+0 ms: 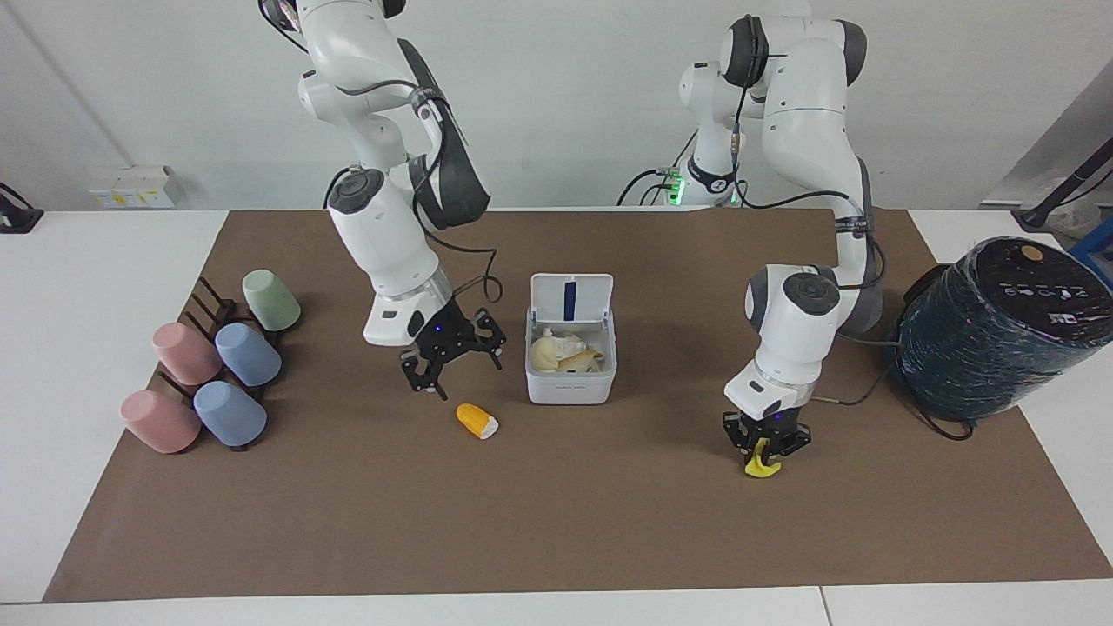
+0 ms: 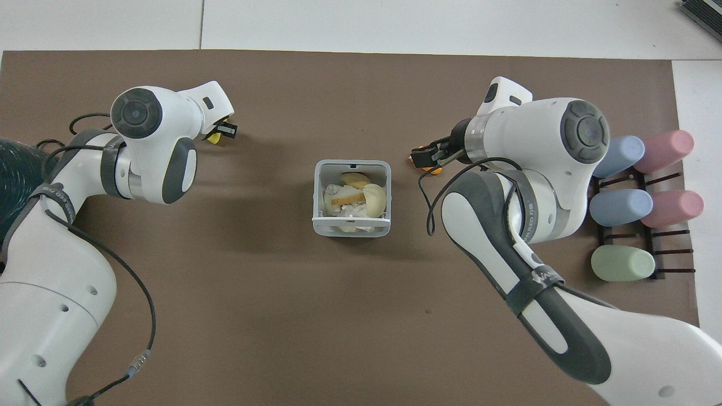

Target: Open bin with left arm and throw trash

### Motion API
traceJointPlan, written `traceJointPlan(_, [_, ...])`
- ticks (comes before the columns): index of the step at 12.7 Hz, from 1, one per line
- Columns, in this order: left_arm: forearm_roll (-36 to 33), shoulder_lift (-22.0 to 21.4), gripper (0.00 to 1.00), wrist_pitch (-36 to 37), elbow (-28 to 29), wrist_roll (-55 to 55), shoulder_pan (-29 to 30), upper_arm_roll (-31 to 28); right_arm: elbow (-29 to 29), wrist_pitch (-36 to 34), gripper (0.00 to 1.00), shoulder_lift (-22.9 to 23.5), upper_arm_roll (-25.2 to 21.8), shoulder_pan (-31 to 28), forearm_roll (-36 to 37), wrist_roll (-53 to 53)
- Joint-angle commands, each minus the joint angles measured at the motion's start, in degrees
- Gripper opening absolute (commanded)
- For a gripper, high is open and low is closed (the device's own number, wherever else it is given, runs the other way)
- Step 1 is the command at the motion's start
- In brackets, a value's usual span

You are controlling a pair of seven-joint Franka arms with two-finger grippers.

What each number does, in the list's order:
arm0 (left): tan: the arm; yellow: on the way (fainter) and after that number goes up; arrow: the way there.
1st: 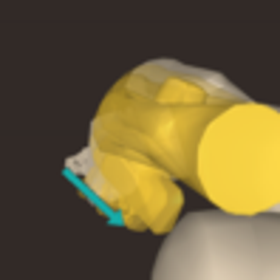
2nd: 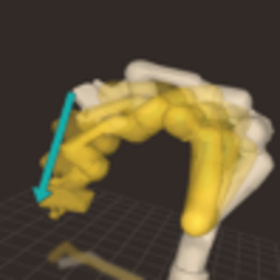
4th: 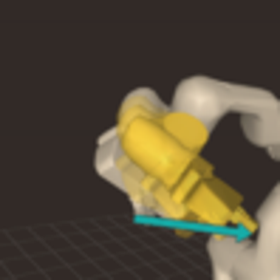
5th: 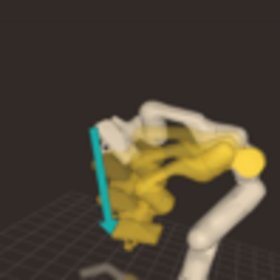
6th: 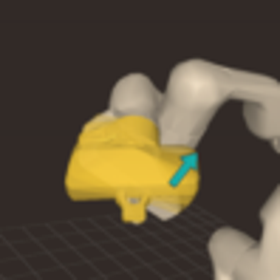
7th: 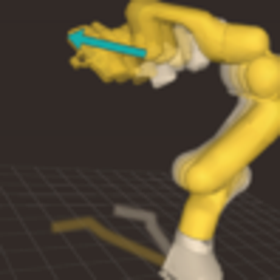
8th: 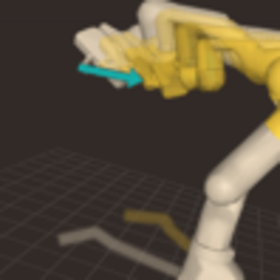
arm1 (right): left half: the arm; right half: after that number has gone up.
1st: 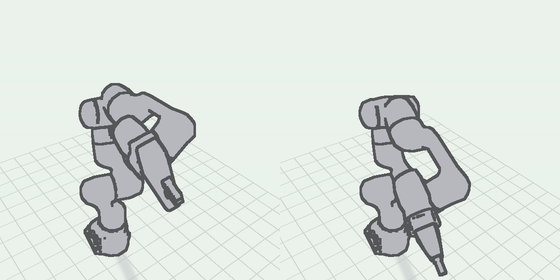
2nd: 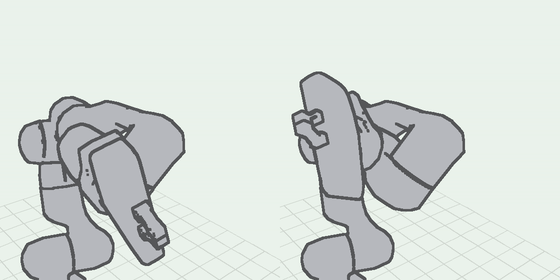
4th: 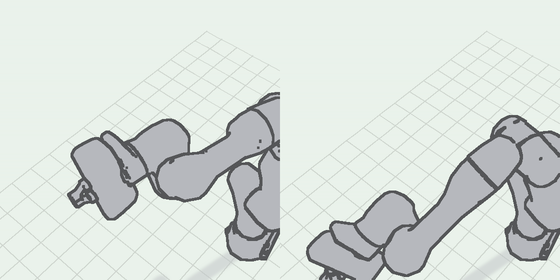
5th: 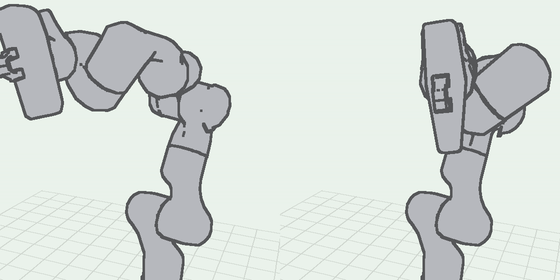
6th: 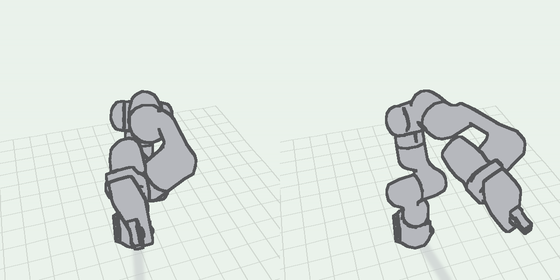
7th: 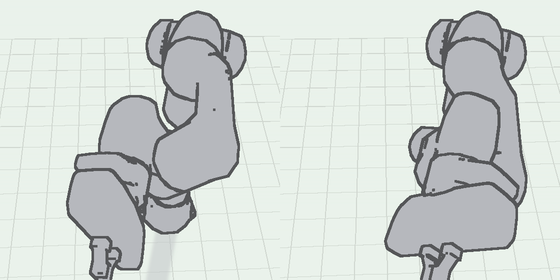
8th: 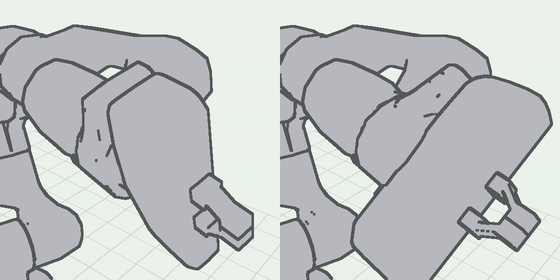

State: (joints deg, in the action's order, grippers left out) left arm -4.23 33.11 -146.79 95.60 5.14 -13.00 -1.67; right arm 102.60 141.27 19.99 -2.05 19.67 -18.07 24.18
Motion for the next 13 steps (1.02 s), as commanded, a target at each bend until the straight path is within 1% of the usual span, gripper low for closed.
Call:
traceJointPlan(1, [-0.1, -1.2, 0.0, 5.4, -2.7, 0.0, -0.3, -0.3, 0.1, 5.6, 1.0, 4.7, 0.6, 0.1, 1.3, 8.6])
traceJointPlan(2, [1.5, -0.6, 0.0, 10.1, -6.8, -0.7, -0.5, -0.1, 0.5, 6.5, 1.0, 5.9, 0.6, 0.0, 1.3, 10.3])
traceJointPlan(3, [3.8, 0.3, 0.0, 14.7, -9.9, -1.3, -2.1, -0.3, 0.6, 6.8, 1.0, 7.1, 0.6, 0.0, 1.3, 12.4])
traceJointPlan(4, [4.5, 0.6, 0.0, 19.0, -12.4, -3.9, -3.2, -0.5, 1.7, 8.1, 1.0, 7.8, 0.6, 0.5, 1.3, 12.8])
traceJointPlan(5, [4.6, 1.0, 0.0, 21.8, -14.8, -7.7, -3.9, -0.4, 2.7, 9.0, 1.0, 7.7, 0.6, 0.7, 1.3, 12.9])
traceJointPlan(8, [4.8, 0.3, 0.0, 31.4, -19.8, -14.7, -7.2, 0.2, 2.9, 9.3, 1.0, 7.7, 0.6, 1.1, 1.3, 12.8])
traceJointPlan(9, [6.1, -0.1, 0.0, 34.4, -20.5, -16.2, -7.8, 0.4, 2.9, 9.3, 1.0, 7.8, 0.6, 1.1, 1.3, 12.9])
traceJointPlan(10, [9.4, -1.5, 0.0, 36.7, -20.5, -16.5, -8.3, 0.3, 2.9, 9.1, 0.65, 7.8, 0.6, 1.1, 1.3, 12.9])
traceJointPlan(11, [12.0, -3.1, 0.0, 37.7, -20.3, -17.1, -9.5, 0.3, 2.9, 8.8, 0.09, 7.8, 0.6, 1.0, 1.3, 12.8])
traceJointPlan(12, [12.5, -3.8, 0.0, 38.8, -20.3, -19.2, -11.1, 0.3, 2.9, 8.9, 0.0, 7.7, 0.5, 1.1, 1.3, 12.4])
traceJointPlan(13, [12.6, -4.4, 0.0, 39.5, -20.3, -22.0, -12.8, 0.3, 2.8, 8.8, 0.0, 7.7, 0.5, 1.1, 1.3, 11.9])
